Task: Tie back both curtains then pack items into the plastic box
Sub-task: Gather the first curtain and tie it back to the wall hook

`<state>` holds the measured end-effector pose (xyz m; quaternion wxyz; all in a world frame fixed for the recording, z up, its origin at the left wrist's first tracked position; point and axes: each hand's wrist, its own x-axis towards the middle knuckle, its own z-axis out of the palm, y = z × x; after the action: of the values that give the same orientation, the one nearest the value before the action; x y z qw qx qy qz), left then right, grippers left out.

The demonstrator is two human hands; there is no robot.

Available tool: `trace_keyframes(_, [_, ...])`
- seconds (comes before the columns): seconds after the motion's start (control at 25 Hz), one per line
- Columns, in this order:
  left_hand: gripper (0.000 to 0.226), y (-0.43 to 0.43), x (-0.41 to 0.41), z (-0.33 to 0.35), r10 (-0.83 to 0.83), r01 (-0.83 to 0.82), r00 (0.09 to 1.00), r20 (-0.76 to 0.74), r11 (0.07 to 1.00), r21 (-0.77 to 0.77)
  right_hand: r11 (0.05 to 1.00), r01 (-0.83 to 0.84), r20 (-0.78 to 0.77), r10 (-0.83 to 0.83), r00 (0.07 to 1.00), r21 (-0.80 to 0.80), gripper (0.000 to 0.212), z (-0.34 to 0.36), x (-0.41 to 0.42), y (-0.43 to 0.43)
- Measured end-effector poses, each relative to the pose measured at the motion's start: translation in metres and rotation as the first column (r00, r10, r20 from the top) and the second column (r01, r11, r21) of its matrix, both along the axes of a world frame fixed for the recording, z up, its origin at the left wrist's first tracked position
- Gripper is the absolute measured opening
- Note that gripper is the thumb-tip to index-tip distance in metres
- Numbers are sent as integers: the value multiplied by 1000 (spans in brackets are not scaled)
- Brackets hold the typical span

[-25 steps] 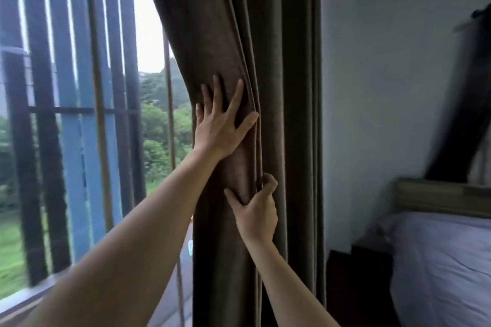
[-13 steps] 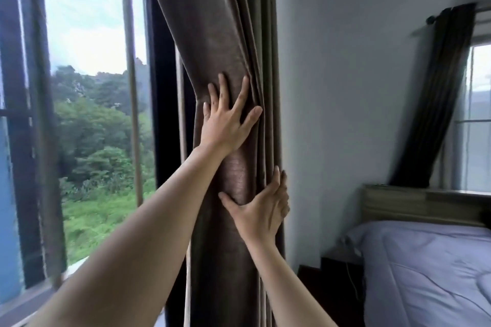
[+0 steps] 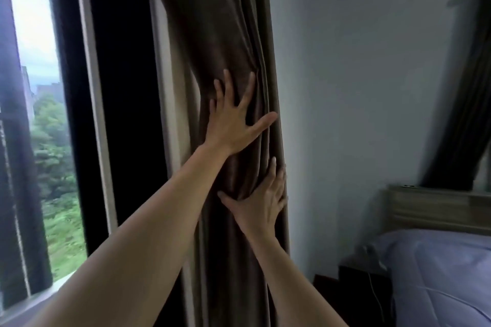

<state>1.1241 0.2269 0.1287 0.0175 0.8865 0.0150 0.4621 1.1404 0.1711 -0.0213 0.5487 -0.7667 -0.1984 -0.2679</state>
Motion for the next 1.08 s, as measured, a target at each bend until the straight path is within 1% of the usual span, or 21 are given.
trace_keyframes(0.16, [90,5,40,2,-21,20,998,60,1000,12,999,26,0,-26,1000,-19,131,5,43,4])
trace_keyframes(0.32, [91,4,74,6,-39,39,996,86,999,1,999,29,15,-28,999,-20,130,7,85,7])
trace_keyframes(0.44, [94,8,109,5,-2,1,996,88,1000,13,1000,9,28,-8,1000,-14,129,7,122,14])
trace_keyframes(0.56, [96,14,133,0,74,-74,996,59,997,-1,998,-59,51,60,997,-16,125,2,153,17])
trace_keyframes(0.64, [96,12,140,-6,124,-124,991,56,992,-15,991,-131,105,131,986,-7,120,-5,160,15])
trace_keyframes(0.76, [96,5,127,-14,142,-139,987,70,989,-46,960,-279,200,269,942,23,112,-16,152,4])
trace_keyframes(0.8, [96,2,117,-17,150,-145,985,83,987,-62,934,-357,232,341,911,29,110,-21,147,-4])
trace_keyframes(0.84, [96,-1,105,-22,157,-149,983,96,986,-79,887,-459,256,434,864,44,106,-26,141,-14])
trace_keyframes(0.88, [95,-5,90,-28,162,-152,981,107,984,-96,812,-579,269,544,795,70,101,-30,135,-24])
trace_keyframes(0.96, [92,-12,58,-43,150,-133,980,134,983,-128,604,-781,261,737,624,160,84,-28,124,-44])
trace_keyframes(1.0, [90,-17,40,-48,119,-97,982,145,983,-153,498,-844,250,807,535,198,76,-21,122,-51])
trace_keyframes(1.04, [89,-22,22,-54,86,-55,985,150,978,-201,402,-891,237,863,445,210,68,-14,121,-56])
trace_keyframes(1.08, [89,-30,4,-59,76,-31,985,157,961,-275,317,-931,227,907,354,184,61,-5,120,-59])
